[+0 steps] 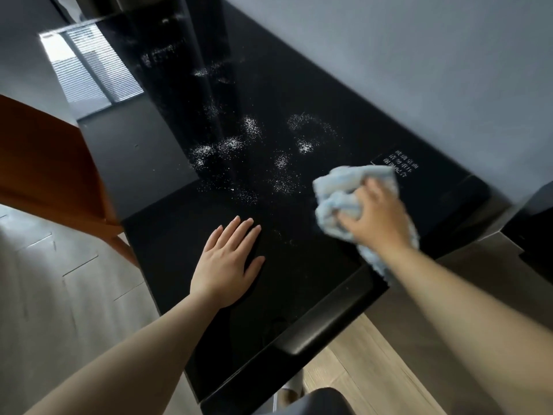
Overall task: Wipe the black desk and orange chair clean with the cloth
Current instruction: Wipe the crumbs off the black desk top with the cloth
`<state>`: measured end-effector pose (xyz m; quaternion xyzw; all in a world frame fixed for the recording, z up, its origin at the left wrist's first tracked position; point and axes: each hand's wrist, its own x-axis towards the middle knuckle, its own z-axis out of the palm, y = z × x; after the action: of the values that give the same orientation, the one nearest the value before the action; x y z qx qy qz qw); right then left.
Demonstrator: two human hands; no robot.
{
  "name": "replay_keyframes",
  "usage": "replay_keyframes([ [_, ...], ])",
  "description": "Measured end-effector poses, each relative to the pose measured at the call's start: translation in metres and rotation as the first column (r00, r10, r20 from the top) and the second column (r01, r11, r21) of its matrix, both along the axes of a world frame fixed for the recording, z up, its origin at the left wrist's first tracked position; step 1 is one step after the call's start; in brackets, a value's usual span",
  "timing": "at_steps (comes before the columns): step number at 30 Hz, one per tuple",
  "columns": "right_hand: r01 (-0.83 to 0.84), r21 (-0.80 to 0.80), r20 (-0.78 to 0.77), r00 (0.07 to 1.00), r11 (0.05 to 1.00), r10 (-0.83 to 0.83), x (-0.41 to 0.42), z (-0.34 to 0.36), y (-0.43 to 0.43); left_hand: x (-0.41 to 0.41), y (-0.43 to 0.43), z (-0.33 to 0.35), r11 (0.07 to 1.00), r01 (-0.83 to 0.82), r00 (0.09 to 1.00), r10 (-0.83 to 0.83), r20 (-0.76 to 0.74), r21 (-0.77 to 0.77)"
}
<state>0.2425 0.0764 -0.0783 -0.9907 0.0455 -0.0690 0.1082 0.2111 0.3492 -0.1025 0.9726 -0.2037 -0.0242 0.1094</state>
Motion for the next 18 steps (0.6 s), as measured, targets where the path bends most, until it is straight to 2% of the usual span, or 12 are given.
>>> replay_keyframes([
  [2, 0.296, 0.085, -0.033, 0.955, 0.951, -0.294, 0.018, 0.005, -0.027, 0.0, 0.001, 0.0, 1.0, 0.004, 1.0, -0.004, -0.001, -0.01],
  [3, 0.379, 0.11, -0.054, 0.925, 0.919, -0.375, 0.019, 0.007, -0.024, 0.0, 0.001, 0.0, 1.0, 0.006, 1.0, -0.006, 0.001, -0.015],
  [4, 0.374, 0.094, -0.05, 0.927, 0.923, -0.371, 0.016, 0.007, -0.01, 0.0, 0.001, 0.0, 1.0, 0.007, 1.0, -0.007, 0.004, -0.013],
  [6, 0.131, 0.113, 0.008, 0.991, 0.985, -0.133, -0.002, 0.0, 0.031, 0.0, 0.001, 0.001, 1.0, -0.004, 1.0, 0.004, 0.012, -0.004],
  [8, -0.173, 0.164, 0.036, 0.985, 0.971, 0.17, -0.027, -0.006, 0.061, 0.0, 0.0, 0.003, 1.0, -0.011, 1.0, 0.011, 0.018, -0.014],
  [9, -0.262, 0.165, 0.033, 0.965, 0.951, 0.26, -0.029, -0.006, 0.06, 0.0, 0.0, 0.003, 1.0, -0.007, 1.0, 0.008, 0.016, -0.017],
  [10, -0.274, 0.143, 0.018, 0.962, 0.951, 0.274, -0.023, -0.003, 0.048, 0.0, 0.0, 0.003, 1.0, -0.005, 1.0, 0.005, 0.016, -0.016],
  [11, -0.193, 0.102, -0.018, 0.98, 0.976, 0.196, -0.012, -0.001, 0.032, 0.0, 0.0, 0.002, 1.0, -0.008, 1.0, 0.008, 0.019, -0.017],
  [13, 0.093, 0.058, -0.095, 0.992, 0.994, -0.087, 0.014, 0.004, -0.006, 0.0, 0.0, 0.002, 1.0, -0.014, 1.0, 0.014, 0.021, -0.021],
  [15, 0.336, 0.15, -0.115, 0.94, 0.93, -0.321, 0.025, 0.011, -0.022, 0.0, 0.0, 0.002, 1.0, -0.009, 1.0, 0.01, 0.021, -0.018],
  [16, 0.358, 0.165, -0.117, 0.933, 0.919, -0.342, 0.021, 0.011, -0.014, 0.0, 0.0, 0.002, 1.0, -0.007, 1.0, 0.008, 0.019, -0.019],
  [18, 0.204, 0.165, -0.047, 0.979, 0.965, -0.199, 0.003, 0.006, 0.021, 0.0, 0.0, 0.003, 1.0, -0.009, 1.0, 0.009, 0.015, -0.019],
])
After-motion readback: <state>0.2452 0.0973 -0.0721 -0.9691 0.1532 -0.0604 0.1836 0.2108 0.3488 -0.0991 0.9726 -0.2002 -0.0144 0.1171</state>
